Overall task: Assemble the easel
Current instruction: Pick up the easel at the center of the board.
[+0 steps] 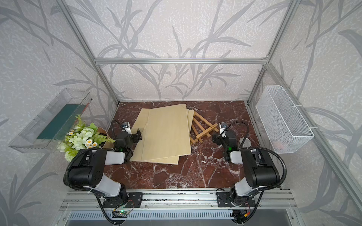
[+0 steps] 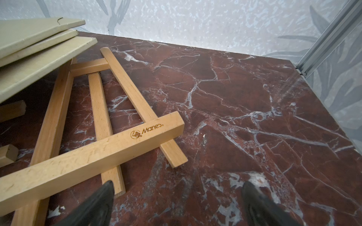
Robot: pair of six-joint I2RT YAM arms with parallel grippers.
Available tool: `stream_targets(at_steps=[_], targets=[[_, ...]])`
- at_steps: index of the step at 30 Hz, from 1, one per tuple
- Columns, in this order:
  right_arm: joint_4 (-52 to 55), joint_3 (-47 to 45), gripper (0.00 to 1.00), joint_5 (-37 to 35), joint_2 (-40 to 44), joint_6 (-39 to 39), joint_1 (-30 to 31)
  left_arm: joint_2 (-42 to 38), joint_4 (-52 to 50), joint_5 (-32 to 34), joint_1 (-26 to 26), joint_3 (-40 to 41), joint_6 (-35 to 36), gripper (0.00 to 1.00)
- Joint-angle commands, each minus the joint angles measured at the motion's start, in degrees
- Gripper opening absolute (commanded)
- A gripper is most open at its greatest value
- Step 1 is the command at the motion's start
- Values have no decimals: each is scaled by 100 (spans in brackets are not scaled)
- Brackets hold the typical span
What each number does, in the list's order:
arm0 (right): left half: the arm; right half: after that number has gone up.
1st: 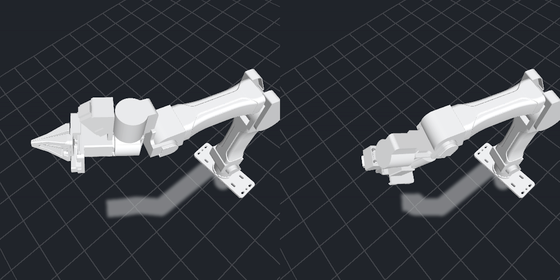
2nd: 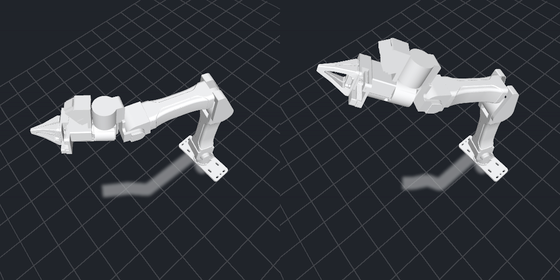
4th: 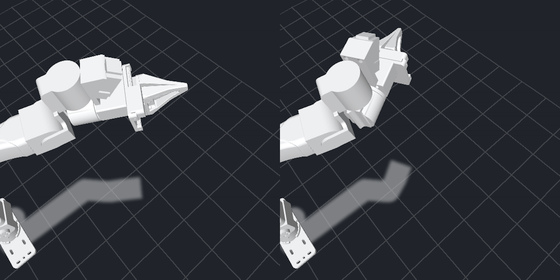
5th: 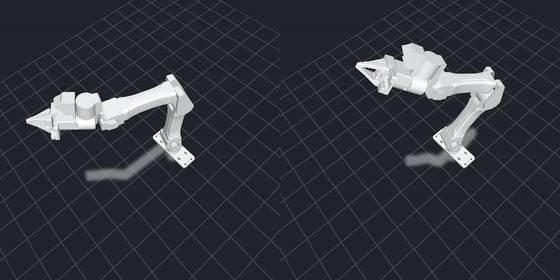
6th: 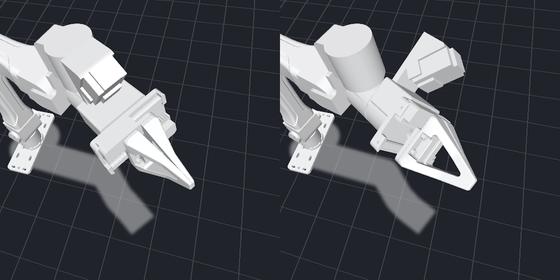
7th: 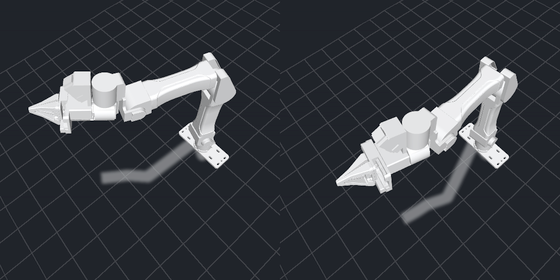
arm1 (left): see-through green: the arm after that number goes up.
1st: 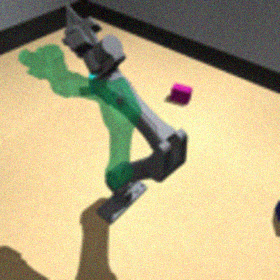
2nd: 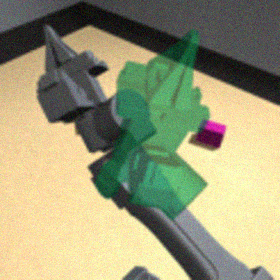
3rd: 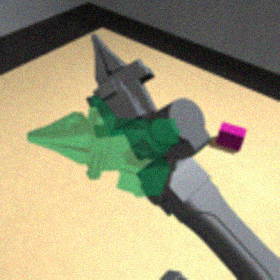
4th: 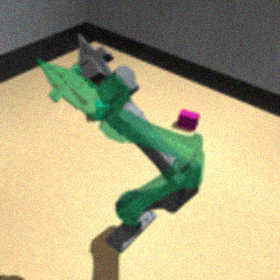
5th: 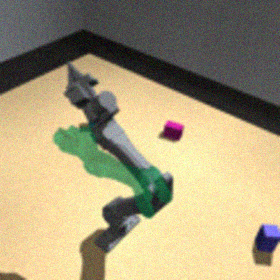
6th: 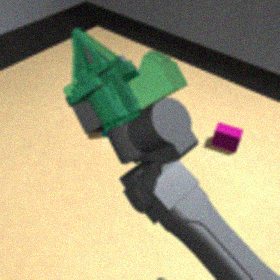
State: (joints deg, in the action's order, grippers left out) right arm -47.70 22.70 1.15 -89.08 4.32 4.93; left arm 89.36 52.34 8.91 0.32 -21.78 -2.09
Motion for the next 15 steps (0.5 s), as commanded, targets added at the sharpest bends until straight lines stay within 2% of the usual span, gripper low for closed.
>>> stream_targets(at_steps=[1,15], targets=[[-2,94,99,45,57,-1,-9,42,167,50,-5,3,59,99],[-420,-12,99,388,-74,-45,-159,44,162,50,-3,6,59,99]])
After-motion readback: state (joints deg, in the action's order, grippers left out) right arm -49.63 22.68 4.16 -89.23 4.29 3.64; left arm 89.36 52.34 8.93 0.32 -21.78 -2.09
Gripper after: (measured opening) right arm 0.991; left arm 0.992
